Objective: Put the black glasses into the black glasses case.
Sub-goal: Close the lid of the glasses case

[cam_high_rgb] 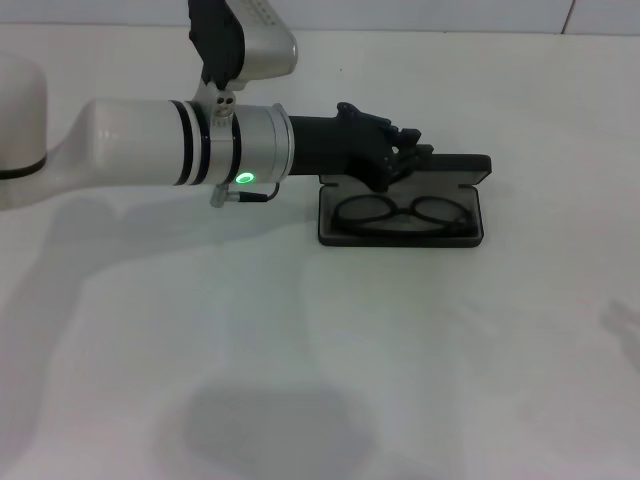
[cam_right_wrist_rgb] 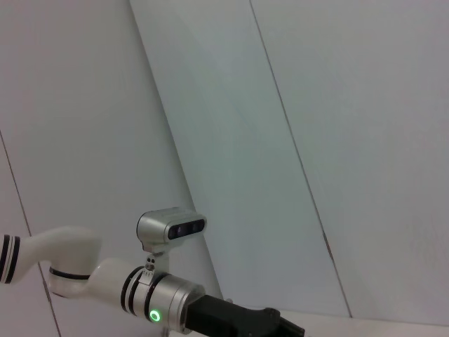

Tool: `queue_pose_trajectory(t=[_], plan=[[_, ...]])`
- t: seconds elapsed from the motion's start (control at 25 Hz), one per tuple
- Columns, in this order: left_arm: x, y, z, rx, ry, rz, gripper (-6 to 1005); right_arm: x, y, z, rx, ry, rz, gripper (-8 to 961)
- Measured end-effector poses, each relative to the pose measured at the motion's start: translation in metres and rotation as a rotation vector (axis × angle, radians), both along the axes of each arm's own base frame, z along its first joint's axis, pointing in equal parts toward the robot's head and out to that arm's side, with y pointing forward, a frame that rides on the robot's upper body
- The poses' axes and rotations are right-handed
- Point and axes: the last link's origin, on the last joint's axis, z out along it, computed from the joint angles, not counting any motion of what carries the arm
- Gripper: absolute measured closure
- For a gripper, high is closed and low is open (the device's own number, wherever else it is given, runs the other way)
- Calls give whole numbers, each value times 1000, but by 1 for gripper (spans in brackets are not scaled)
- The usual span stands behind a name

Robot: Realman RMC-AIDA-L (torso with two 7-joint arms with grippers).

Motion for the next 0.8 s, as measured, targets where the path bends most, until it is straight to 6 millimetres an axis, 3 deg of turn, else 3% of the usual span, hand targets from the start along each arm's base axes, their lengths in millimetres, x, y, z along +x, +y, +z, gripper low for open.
queue_pose_trajectory(t=[0.8], plan=[[5, 0, -17, 37, 46, -10, 773, 2, 1, -4, 9, 9, -9, 746]])
